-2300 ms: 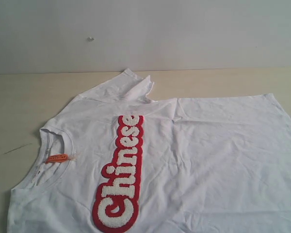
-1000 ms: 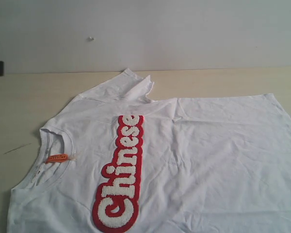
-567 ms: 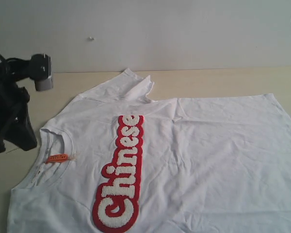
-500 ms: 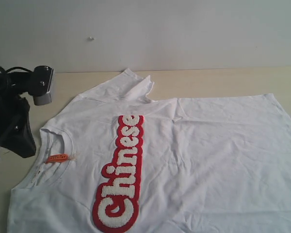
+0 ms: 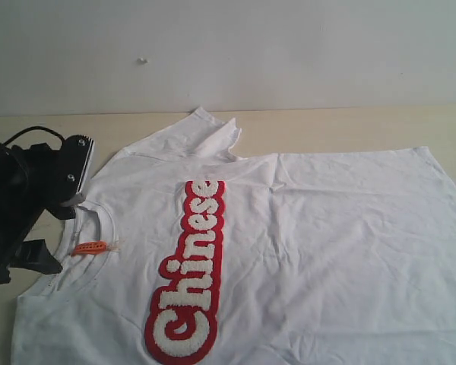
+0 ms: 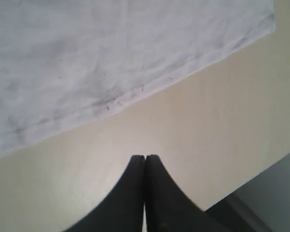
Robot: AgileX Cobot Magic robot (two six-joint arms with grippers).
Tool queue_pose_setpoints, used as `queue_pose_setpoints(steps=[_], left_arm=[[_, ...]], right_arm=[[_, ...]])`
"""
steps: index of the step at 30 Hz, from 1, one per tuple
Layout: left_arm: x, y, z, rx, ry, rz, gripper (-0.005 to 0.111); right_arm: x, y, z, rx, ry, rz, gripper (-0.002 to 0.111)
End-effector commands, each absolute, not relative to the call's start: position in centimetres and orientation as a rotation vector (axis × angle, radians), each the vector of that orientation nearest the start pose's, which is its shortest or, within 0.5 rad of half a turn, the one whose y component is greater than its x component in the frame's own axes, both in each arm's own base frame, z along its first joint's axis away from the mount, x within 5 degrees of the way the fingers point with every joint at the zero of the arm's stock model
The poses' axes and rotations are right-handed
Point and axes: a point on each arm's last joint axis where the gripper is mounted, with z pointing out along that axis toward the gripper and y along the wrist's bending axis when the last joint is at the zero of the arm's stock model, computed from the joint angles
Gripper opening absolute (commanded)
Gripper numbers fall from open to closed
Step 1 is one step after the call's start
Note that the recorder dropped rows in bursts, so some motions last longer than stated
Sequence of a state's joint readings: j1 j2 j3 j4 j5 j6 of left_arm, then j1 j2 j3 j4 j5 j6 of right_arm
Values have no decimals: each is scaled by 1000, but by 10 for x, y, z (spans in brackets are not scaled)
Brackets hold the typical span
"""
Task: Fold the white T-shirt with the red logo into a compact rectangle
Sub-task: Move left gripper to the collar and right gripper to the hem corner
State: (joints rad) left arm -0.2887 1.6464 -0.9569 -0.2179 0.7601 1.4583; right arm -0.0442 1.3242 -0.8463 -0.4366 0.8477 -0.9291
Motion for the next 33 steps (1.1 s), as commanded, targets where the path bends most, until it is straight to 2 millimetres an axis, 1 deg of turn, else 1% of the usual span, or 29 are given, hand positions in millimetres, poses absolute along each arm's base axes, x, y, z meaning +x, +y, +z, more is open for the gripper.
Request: queue_pose_setpoints(steps=[1, 3, 4, 6, 7, 8, 13, 15, 17, 19, 20, 22, 24, 26, 27, 33], left_arm=[[283, -98, 179, -2521, -2312, 0, 71], [285, -98, 178, -2529, -2318, -15, 71], [286, -98, 178, -2532, -2324, -26, 71], [287, -99, 177, -2543, -2323, -38, 71], [287, -99, 177, -2551, -2316, -43, 71], [288, -99, 177, -2555, -2312, -44, 71], [289, -99, 171, -2545, -2305, -36, 71], [290, -99, 168, -2537, -2299, -26, 71], [291, -99, 164, -2531, -2296, -21, 71], [291, -99, 163, -2529, -2295, -19, 71], [291, -99, 163, -2530, -2296, -21, 71], [291, -99, 163, -2531, -2298, -24, 71], [291, -99, 163, -2531, -2299, -25, 71], [291, -99, 163, -2531, -2299, -25, 71], [292, -99, 163, -2532, -2300, -26, 71], [293, -99, 163, -2539, -2308, -43, 71]], right_arm=[[248, -52, 243, -1801, 2374, -978, 0], [254, -49, 248, -1671, 2318, -997, 0], [257, -46, 252, -1578, 2285, -979, 0], [261, -39, 256, -1278, 2299, -860, 0], [263, -36, 259, -1177, 2281, -817, 0], [265, -34, 260, -1124, 2273, -794, 0], [265, -34, 260, -1158, 2255, -803, 0], [265, -33, 260, -1170, 2254, -800, 2], [265, -33, 259, -1212, 2252, -812, 13], [265, -33, 258, -1292, 2235, -835, 28], [265, -33, 257, -1319, 2227, -841, 40], [268, -33, 254, -1381, 2200, -857, 69], [272, -32, 249, -1417, 2188, -850, 89], [275, -31, 241, -1374, 2234, -801, 97], [276, -30, 240, -1351, 2241, -779, 99], [278, -31, 240, -1403, 2209, -811, 99]])
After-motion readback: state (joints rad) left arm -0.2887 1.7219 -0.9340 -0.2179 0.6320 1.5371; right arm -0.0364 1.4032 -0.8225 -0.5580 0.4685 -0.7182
